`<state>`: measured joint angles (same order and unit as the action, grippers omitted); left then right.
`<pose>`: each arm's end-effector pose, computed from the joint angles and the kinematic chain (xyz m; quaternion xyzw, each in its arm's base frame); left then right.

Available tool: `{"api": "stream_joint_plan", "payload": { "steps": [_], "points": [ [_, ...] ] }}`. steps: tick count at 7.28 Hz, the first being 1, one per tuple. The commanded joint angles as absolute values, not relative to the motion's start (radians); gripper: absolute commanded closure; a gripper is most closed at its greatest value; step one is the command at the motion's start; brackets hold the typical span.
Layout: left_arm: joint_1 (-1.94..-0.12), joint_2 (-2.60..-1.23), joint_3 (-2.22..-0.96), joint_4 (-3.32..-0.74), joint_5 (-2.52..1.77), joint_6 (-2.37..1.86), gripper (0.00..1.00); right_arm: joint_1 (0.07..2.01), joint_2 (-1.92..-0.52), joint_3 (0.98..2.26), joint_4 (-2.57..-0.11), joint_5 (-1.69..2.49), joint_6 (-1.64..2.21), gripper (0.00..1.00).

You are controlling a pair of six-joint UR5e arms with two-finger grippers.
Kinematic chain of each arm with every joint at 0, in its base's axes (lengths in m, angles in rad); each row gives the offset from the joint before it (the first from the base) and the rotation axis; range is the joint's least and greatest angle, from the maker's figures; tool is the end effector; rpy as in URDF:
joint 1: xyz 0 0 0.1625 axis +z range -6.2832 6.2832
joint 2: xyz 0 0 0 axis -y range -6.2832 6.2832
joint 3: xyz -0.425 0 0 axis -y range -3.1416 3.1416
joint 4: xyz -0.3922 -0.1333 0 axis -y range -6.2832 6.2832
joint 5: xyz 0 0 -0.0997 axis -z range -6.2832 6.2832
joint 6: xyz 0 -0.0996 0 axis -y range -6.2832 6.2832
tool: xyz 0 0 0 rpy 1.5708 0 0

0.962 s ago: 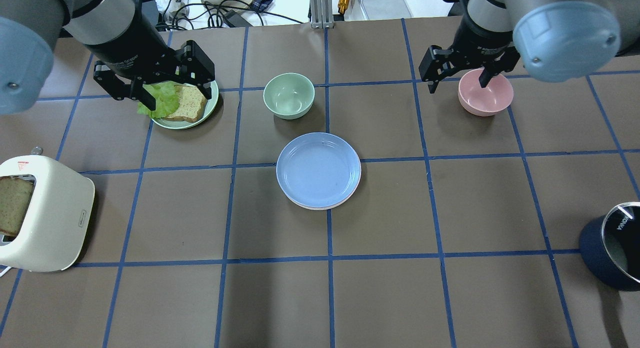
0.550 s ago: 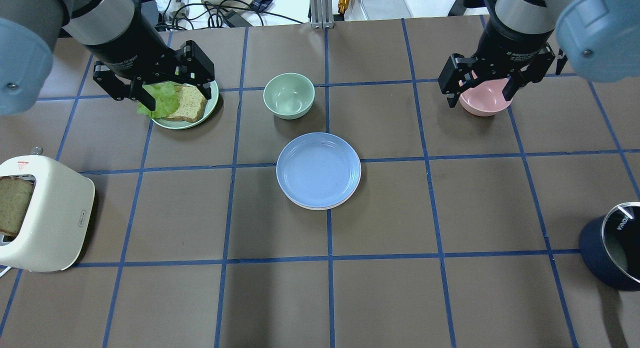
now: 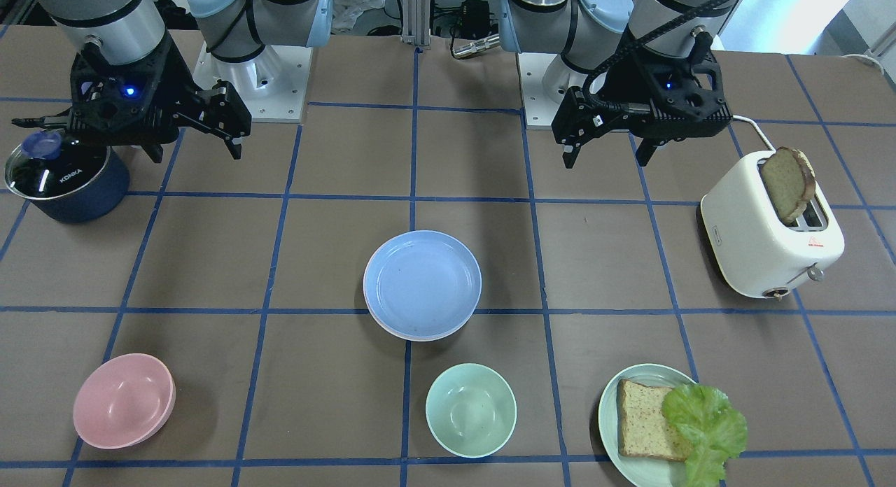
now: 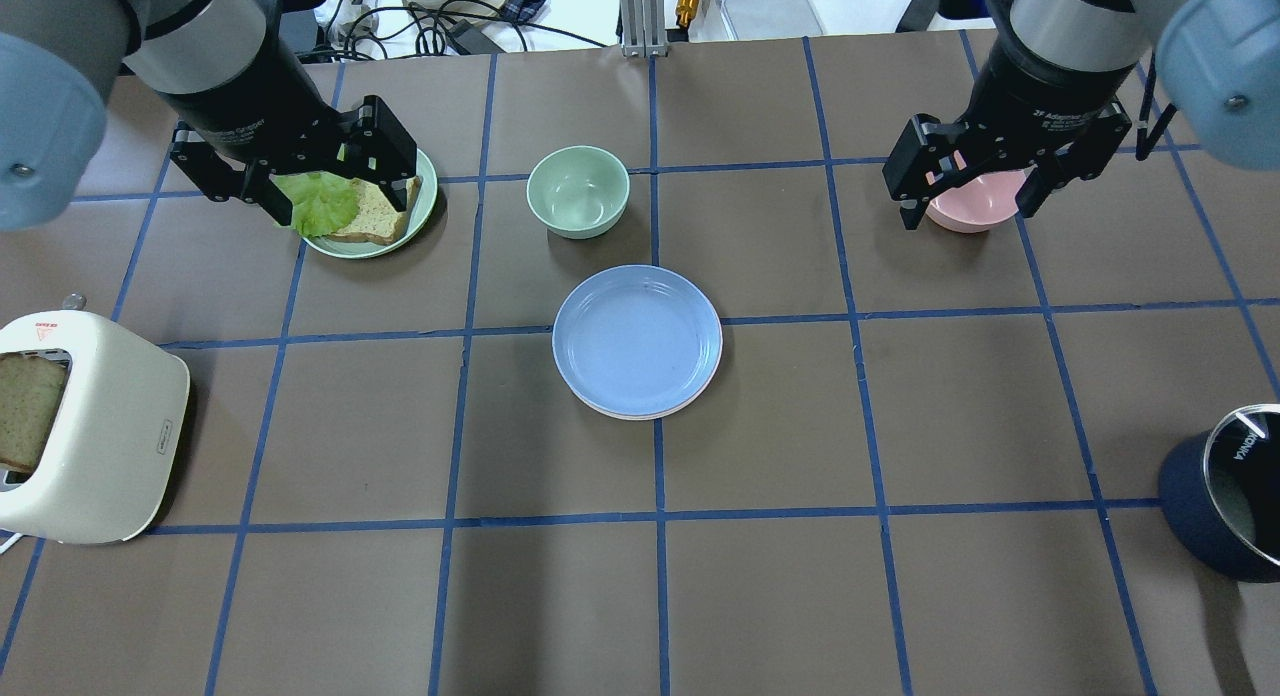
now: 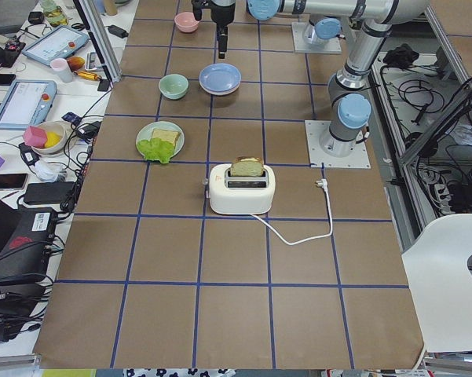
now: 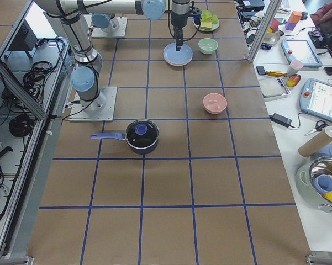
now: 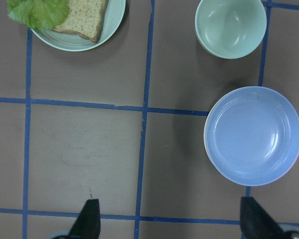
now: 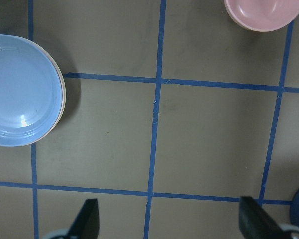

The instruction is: Stack three plates with pink and blue

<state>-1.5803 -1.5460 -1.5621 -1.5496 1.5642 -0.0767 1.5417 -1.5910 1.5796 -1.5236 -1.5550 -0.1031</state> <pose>-0.1386 -0.4851 0.5065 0.0335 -0.9991 0.0272 0.0045 0.1209 -0.4834 0.4888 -0.0368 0.9991 0.0173 0.0091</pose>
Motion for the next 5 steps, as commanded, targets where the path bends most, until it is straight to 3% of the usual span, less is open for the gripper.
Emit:
{"api": "stream_joint_plan", "payload": {
  "steps": [1,5],
  "points": [
    [-1.577,-1.539,-1.565,-1.559,1.566,-0.071,0.0,1.542,-1.592,1.577,-1.494,-1.505,-0.092,0.02],
    [-1.577,-1.54,-1.568,-1.559,1.562,-0.074,0.0,1.543,-1.598,1.574,-1.494,-1.505,-0.091,0.0]
  ]
}}
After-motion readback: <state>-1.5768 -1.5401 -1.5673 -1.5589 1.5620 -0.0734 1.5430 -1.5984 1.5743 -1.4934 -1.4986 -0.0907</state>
